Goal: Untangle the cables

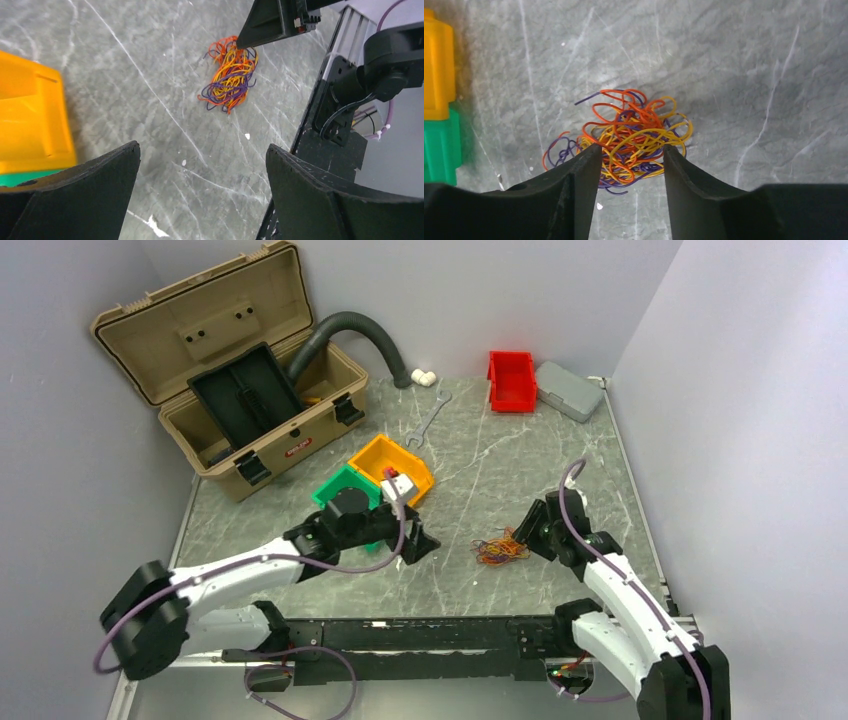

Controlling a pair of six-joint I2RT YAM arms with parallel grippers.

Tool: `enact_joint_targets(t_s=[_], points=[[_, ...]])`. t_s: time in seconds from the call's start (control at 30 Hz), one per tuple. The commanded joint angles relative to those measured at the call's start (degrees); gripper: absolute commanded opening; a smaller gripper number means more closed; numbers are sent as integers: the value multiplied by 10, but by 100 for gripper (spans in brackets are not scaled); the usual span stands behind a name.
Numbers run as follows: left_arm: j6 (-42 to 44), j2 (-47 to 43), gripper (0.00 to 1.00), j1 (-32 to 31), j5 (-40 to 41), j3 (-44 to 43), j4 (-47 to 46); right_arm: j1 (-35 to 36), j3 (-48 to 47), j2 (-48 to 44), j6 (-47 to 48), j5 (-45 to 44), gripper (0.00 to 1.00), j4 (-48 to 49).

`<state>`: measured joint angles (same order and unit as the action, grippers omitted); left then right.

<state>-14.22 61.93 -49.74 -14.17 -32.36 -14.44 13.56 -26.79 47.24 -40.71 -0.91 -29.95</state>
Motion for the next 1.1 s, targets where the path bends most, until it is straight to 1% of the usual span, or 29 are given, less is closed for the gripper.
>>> enact_joint_targets(t_s=[0.0,0.07,0.13,0.2,0.33,0.4,0.43,0.47,0.53,0.57,0.6,0.67,0.77,0.9,1.07], points=[[-14,87,99,-5,-61,-44,-79,4,18,22,-20,-15,44,32],[-22,121,99,-5,-74,-59,-93,4,24,40,-15,-13,28,60],[-25,149,99,-6,-81,-74,-100,6,24,60,-1,12,10,97],[-26,171,99,-6,-80,-92,-92,7,16,87,12,57,0,137],[-18,209,99,-5,-77,-132,-50,11,-2,119,43,193,0,233],[-20,226,99,-5,-78,-145,-42,13,-8,109,45,225,0,258],[-20,234,99,-5,-79,-153,-39,13,-13,101,48,222,7,256],[-20,244,99,-5,-83,-161,-34,13,-19,91,53,210,24,247],[-22,269,99,-5,-87,-185,-19,13,-27,69,56,181,69,216],[-25,283,99,-5,-91,-198,-10,12,-28,58,54,162,79,194],[-28,295,98,-5,-94,-211,-2,12,-29,47,52,144,81,178],[-38,321,93,-5,-103,-230,0,12,-28,29,44,112,81,143],[-54,355,89,-5,-109,-251,2,11,-9,11,32,98,77,123],[-73,400,84,-5,-116,-277,8,10,27,4,13,98,71,131],[-95,455,75,-5,-133,-302,-13,7,66,24,-7,124,67,181]])
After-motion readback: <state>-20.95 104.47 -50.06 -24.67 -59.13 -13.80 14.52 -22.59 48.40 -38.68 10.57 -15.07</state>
